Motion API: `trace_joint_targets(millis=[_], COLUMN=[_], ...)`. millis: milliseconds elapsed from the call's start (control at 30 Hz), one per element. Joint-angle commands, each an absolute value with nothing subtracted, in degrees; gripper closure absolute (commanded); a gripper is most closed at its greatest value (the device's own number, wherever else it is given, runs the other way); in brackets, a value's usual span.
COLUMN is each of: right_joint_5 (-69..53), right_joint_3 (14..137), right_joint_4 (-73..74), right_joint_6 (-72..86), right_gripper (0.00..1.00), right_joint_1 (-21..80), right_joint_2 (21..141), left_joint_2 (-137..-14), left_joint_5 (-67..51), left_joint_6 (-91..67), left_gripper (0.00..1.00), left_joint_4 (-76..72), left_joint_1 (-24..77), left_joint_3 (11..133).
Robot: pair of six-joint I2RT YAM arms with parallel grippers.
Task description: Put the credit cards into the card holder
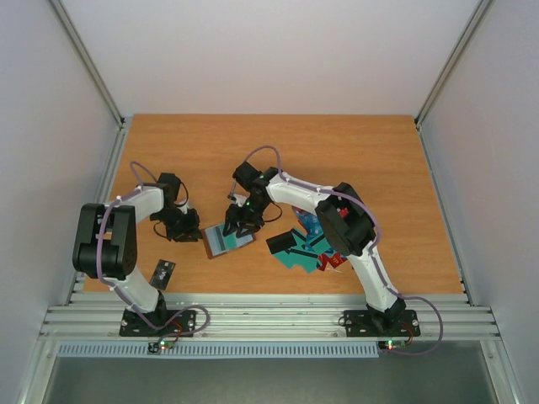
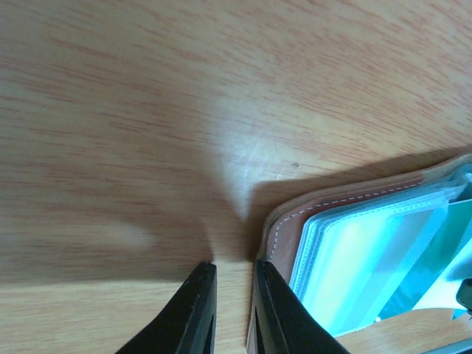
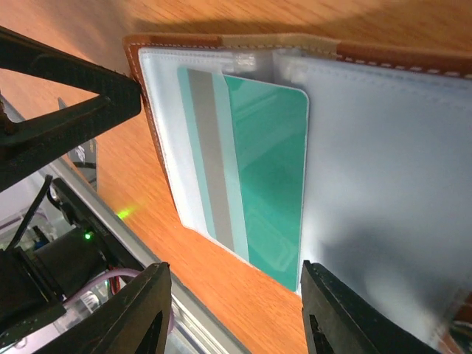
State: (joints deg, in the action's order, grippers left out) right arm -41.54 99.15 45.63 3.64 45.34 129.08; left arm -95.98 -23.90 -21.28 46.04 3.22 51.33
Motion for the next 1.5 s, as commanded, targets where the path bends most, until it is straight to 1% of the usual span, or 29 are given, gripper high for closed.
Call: trace_joint_targets(millis=[0,267,567,833,1100,1467], right_joint_5=[-38.23,-38.06,-36.12,-33.85,-32.41,-30.0], right_joint_3=[102.31,105.94,107.2,107.36,107.19,107.23], right_joint_4=[50.12,51.15,52.6,53.94,54.52,55.02], right_joint_6=[0.93,-1.57,-3.54,-5.0,-5.11,-4.57], right_gripper=[0.5,0.49,0.49,0.48,0.47,0.46], right_joint_1=[45.75,46.18,47.17,47.54,47.64,47.7], right_joint_2=[127.66,131.07,134.13,134.39,132.25,131.61], left_joint_2=[-98.25,-98.74,-99.58,-100.14,-100.2,-98.21], left_joint_5=[-22.18,-23.02,-23.38,-23.29,-23.12,-22.44], left_joint_6=[-21.96,-22.24,-22.41,-22.41,-22.32,-22.5], left_gripper=[0.83,0.85,0.85,0.85,0.85,0.85], left_joint_4=[43.29,42.39,41.98,41.9,42.07,43.12], left_joint_1=[3.46,3.57,4.04,4.22,4.22,4.79], left_joint_3=[50.33,49.57,49.57,49.56,49.66,49.51])
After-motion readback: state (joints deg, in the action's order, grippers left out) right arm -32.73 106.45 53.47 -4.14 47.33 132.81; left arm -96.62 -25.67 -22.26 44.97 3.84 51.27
